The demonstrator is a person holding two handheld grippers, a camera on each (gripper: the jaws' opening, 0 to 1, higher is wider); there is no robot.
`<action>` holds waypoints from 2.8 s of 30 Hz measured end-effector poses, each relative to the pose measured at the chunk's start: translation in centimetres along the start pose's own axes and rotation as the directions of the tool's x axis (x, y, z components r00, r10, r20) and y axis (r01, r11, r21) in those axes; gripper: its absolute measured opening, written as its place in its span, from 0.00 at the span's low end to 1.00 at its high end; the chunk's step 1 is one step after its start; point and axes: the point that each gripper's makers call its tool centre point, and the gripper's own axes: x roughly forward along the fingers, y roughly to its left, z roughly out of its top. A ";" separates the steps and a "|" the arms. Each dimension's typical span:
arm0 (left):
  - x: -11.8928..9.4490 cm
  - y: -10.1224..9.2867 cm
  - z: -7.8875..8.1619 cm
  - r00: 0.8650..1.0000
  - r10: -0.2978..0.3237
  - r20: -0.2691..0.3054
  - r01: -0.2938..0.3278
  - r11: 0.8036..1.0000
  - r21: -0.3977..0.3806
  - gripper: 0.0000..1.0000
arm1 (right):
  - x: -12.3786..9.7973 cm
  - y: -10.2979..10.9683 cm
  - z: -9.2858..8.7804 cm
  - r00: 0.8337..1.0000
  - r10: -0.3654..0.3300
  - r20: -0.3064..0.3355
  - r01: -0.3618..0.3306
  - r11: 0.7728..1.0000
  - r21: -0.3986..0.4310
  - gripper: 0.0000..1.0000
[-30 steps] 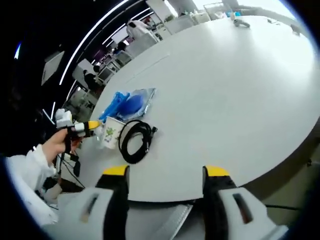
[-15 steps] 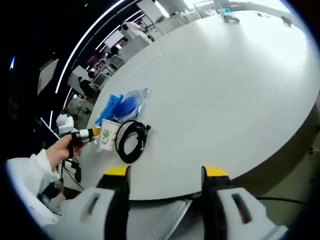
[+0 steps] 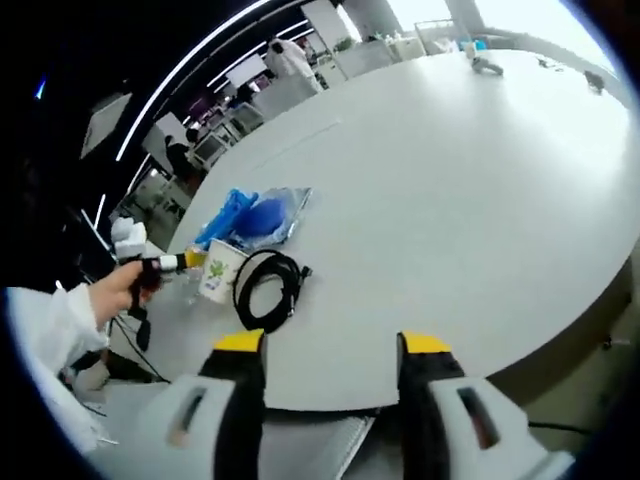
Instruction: Arrange the tabletop items into an orderly group along one side of the table until the central work area is clear of visible clutter.
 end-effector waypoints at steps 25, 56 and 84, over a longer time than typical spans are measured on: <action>-4.7 -0.3 3.0 0.970 -0.005 0.242 -0.005 0.999 0.039 0.37 | -0.2 1.9 1.4 0.997 0.058 0.051 -0.057 0.998 -0.018 0.49; -10.0 -1.3 4.5 0.853 -0.032 0.521 -0.057 0.986 0.154 0.37 | 3.4 13.2 5.9 0.942 0.335 0.013 -0.325 0.923 -0.205 0.49; -12.6 -3.7 2.9 0.827 -0.090 0.555 -0.035 0.977 0.210 0.38 | 6.3 26.1 10.0 0.841 0.534 -0.088 -0.520 0.753 -0.403 0.48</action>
